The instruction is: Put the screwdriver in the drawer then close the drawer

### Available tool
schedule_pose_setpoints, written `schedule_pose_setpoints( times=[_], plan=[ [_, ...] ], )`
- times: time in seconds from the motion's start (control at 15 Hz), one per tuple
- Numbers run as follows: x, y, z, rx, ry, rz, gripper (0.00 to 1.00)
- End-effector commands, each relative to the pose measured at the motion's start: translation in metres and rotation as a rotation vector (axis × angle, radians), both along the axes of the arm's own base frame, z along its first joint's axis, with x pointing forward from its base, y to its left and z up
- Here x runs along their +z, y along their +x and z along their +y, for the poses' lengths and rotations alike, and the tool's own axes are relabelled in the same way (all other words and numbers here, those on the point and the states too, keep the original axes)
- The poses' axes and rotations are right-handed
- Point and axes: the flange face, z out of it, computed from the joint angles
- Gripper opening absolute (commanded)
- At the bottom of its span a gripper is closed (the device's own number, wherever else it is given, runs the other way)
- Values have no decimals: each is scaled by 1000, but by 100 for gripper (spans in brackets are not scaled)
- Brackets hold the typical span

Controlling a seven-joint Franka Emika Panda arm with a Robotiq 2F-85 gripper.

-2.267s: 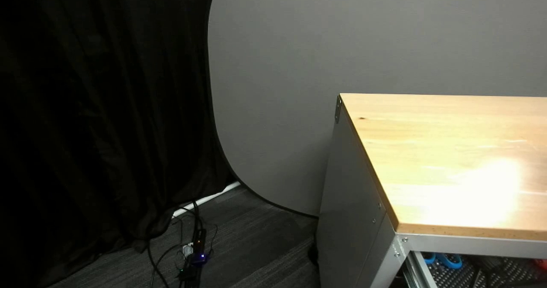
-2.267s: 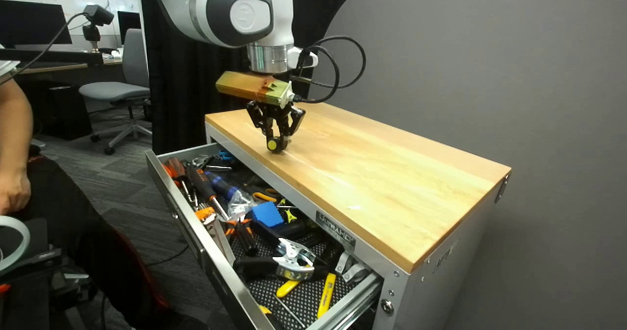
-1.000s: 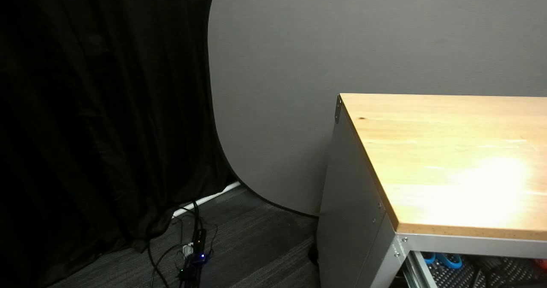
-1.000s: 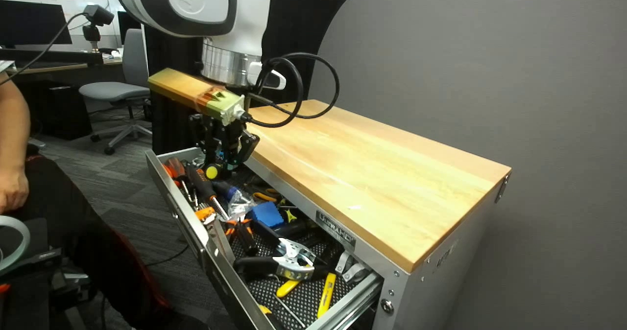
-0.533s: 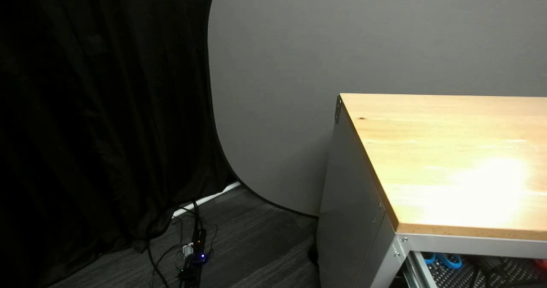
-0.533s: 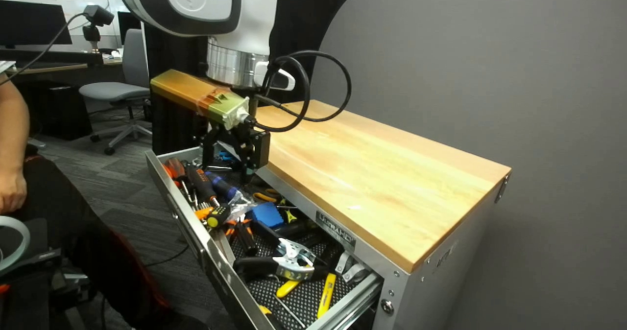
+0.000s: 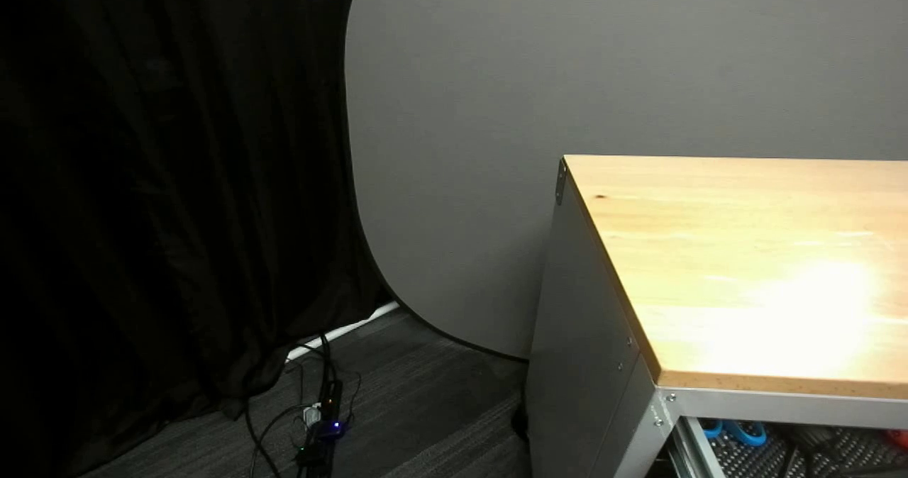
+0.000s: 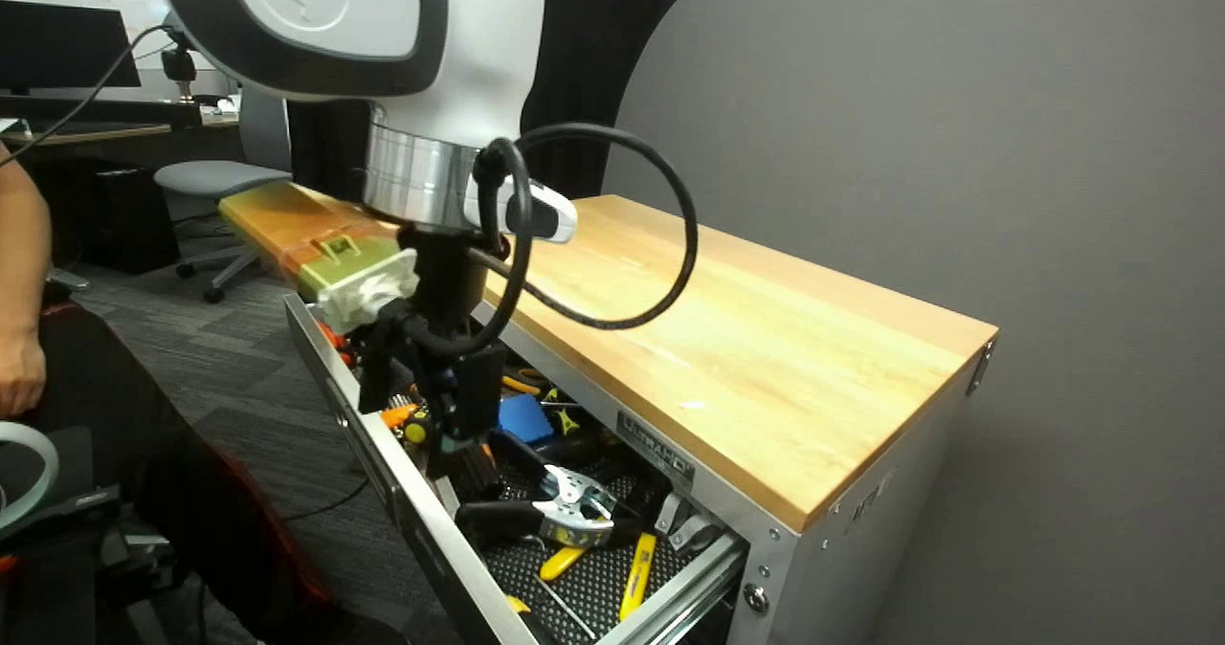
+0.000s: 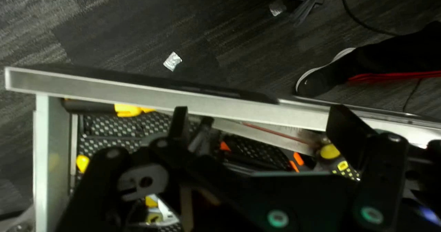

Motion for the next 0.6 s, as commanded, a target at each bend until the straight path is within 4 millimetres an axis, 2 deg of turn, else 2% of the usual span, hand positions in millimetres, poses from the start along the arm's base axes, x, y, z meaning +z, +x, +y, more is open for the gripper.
schedule_pose_setpoints(
  times=[0.0,0.07,0.13,0.2,0.53],
  plan=[
    [-11,-23,-15,-73,-44,-5,100],
    [-17,-25,-19,-87,-48,-1,100],
    [-22,-26,-22,-93,-53,-1,75],
    [-25,-27,-25,-103,-54,-5,74],
    [-46,-21,-36,-149,-37,-24,35]
  ],
)
